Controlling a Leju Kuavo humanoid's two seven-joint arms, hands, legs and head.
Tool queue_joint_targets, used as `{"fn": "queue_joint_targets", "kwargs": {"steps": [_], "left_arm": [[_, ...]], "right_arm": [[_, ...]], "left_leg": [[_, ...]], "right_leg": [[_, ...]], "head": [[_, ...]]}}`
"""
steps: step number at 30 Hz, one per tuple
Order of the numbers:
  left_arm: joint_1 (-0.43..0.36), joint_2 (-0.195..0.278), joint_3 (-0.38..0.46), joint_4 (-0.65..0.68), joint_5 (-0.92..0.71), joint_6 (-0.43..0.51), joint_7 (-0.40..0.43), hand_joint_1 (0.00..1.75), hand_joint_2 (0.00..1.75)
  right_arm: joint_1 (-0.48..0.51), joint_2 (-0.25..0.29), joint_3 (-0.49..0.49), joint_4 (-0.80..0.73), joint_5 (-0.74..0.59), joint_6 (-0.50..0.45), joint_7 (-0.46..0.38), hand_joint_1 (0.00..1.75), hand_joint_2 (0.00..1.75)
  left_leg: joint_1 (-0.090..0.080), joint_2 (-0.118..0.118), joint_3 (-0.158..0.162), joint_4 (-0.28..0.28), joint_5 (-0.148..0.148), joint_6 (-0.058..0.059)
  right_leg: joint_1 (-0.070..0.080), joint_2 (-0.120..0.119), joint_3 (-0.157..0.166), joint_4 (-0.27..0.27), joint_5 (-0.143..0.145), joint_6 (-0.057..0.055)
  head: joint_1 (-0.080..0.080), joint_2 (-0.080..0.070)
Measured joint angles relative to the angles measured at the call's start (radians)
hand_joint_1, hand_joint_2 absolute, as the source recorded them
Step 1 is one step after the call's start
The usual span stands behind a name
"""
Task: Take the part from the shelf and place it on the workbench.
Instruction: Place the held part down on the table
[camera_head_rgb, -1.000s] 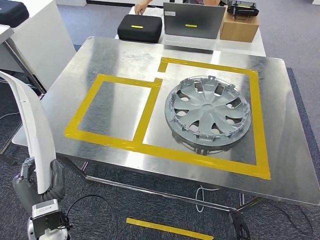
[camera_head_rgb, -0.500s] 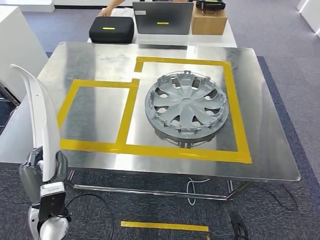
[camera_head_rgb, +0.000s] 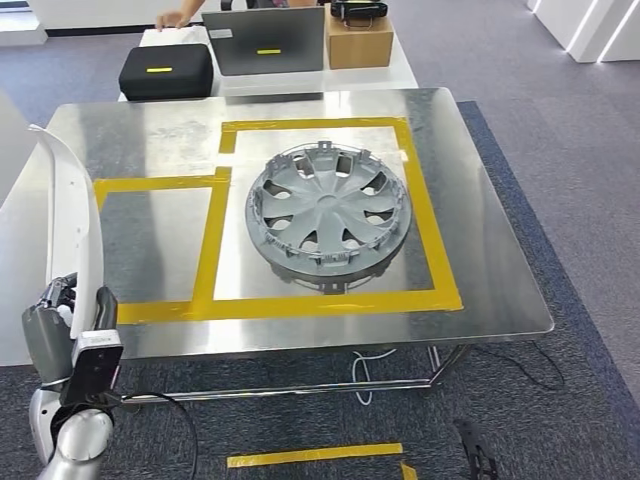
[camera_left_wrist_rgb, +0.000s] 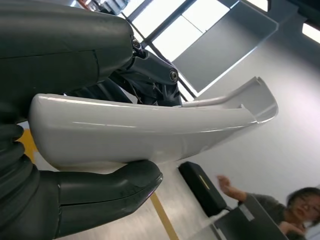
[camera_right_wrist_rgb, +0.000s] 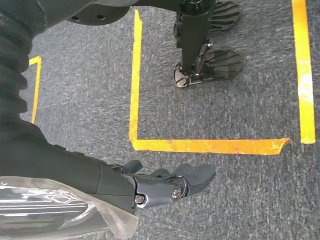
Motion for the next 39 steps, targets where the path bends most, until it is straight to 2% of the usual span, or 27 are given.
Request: {"fn": "queue_joint_targets", "kwargs": {"steps": [3,8,15,19,23,27,31,35,36,39], "left_arm": [[-0.021,0.035,0.016,0.031,-0.003,-0.016,0.027,1.75,1.75],[-0.098,0.122,0.069,0.159,-0.018,-0.061,0.062,1.75,1.75],[-0.27,0.251,0.128,0.465,-0.128,-0.142,0.15,1.75,1.75],[-0.355,0.294,0.131,0.619,-0.183,-0.174,0.179,1.75,1.75],[-0.448,0.306,0.109,0.759,-0.288,-0.224,0.238,1.75,1.75],[-0.527,0.303,0.073,0.857,-0.333,-0.238,0.258,1.75,1.75],[-0.574,0.293,0.037,0.911,-0.374,-0.263,0.261,1.75,1.75],[-0.583,0.289,0.027,0.92,-0.385,-0.269,0.261,1.75,1.75],[-0.592,0.279,0.015,0.926,-0.394,-0.272,0.262,1.75,1.75],[-0.635,0.204,-0.07,0.924,-0.43,-0.305,0.272,1.75,1.75]], "right_arm": [[0.0,-0.004,0.009,0.0,-0.001,0.008,0.004,0.0,1.75],[-0.007,-0.007,0.032,-0.001,-0.008,0.019,0.013,0.0,1.75],[-0.012,-0.013,0.066,-0.001,-0.024,0.028,0.034,0.0,1.75],[-0.013,-0.015,0.083,-0.003,-0.027,0.029,0.042,0.0,1.75],[-0.019,-0.017,0.103,-0.005,-0.034,0.038,0.055,0.0,1.75],[-0.027,-0.018,0.121,-0.006,-0.039,0.042,0.059,0.0,1.75],[-0.028,-0.019,0.135,-0.008,-0.043,0.046,0.064,0.0,1.75],[-0.03,-0.019,0.138,-0.008,-0.044,0.047,0.065,0.0,1.75],[-0.033,-0.019,0.142,-0.009,-0.048,0.047,0.066,0.0,1.75],[-0.059,-0.019,0.17,-0.017,-0.078,0.043,0.084,0.0,1.75]], "left_leg": [[-0.001,-0.001,-0.001,-0.007,0.002,-0.005],[-0.004,-0.002,-0.003,-0.006,0.004,0.001],[-0.005,-0.002,-0.005,-0.006,0.008,0.005],[-0.005,-0.002,-0.005,-0.006,0.009,0.004],[-0.004,-0.002,-0.006,-0.006,0.009,0.004],[-0.004,-0.002,-0.006,-0.006,0.01,0.003],[-0.004,-0.002,-0.006,-0.005,0.01,0.003],[-0.004,-0.002,-0.006,-0.005,0.01,0.003],[-0.004,-0.002,-0.006,-0.005,0.01,0.003],[-0.005,-0.002,-0.007,-0.005,0.01,0.003]], "right_leg": [[-0.001,-0.002,-0.003,-0.002,0.002,-0.003],[-0.003,-0.003,-0.001,-0.008,0.008,0.007],[-0.005,-0.004,-0.003,-0.009,0.011,0.013],[-0.005,-0.004,-0.005,-0.007,0.011,0.013],[-0.004,-0.004,-0.006,-0.007,0.011,0.012],[-0.004,-0.003,-0.006,-0.007,0.012,0.012],[-0.004,-0.003,-0.007,-0.007,0.012,0.012],[-0.004,-0.004,-0.007,-0.007,0.012,0.012],[-0.004,-0.004,-0.007,-0.007,0.012,0.012],[-0.005,-0.002,-0.007,-0.007,0.013,0.014]], "head": [[0.001,0.0],[0.001,0.0],[0.0,0.0],[0.0,0.0],[0.0,0.0],[0.0,0.0],[0.001,0.0],[0.001,0.0],[0.001,0.0],[0.0,0.0]]}}
